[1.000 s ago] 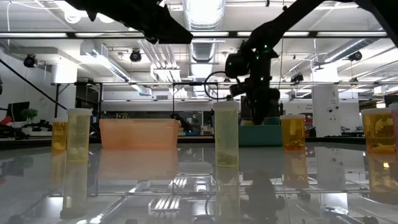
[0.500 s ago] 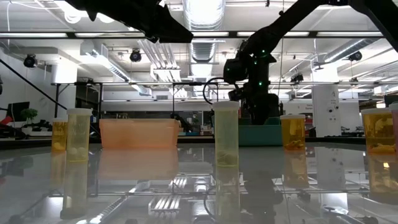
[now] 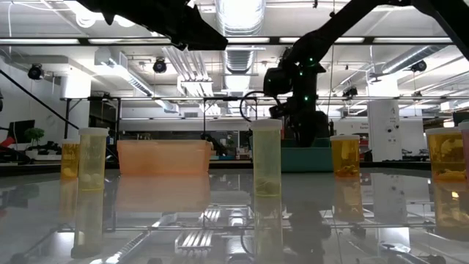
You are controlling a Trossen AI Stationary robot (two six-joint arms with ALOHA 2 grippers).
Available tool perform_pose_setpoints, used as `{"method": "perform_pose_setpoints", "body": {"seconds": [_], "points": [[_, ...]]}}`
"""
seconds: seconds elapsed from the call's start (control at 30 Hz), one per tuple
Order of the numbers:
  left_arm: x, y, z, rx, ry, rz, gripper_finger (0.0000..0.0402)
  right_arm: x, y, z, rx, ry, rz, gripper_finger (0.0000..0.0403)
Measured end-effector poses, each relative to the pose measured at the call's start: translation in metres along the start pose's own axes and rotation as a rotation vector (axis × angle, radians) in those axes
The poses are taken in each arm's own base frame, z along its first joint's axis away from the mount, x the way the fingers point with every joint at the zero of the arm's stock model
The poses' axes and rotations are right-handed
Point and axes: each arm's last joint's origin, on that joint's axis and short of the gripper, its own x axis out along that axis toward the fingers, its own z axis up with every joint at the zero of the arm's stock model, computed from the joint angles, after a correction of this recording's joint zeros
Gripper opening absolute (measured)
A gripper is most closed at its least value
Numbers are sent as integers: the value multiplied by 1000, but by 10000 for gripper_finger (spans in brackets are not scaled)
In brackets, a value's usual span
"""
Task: Pick and place medicine bottles into bin by pill shape (circle, oval)
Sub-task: Put the small orange pill bottle into the green bin
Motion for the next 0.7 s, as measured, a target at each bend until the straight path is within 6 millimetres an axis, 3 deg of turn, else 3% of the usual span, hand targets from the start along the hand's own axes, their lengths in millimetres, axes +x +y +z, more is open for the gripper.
{"method": "perform_pose_setpoints", "body": {"seconds": [0.37,0.7], "points": [[0,0,0,-16,1,-2,212,-51,16,-8,79,-91,-24,142],[-1,-9,1,-52,0,-32,212,-94,77,-32,62,-309,-65,128]]}}
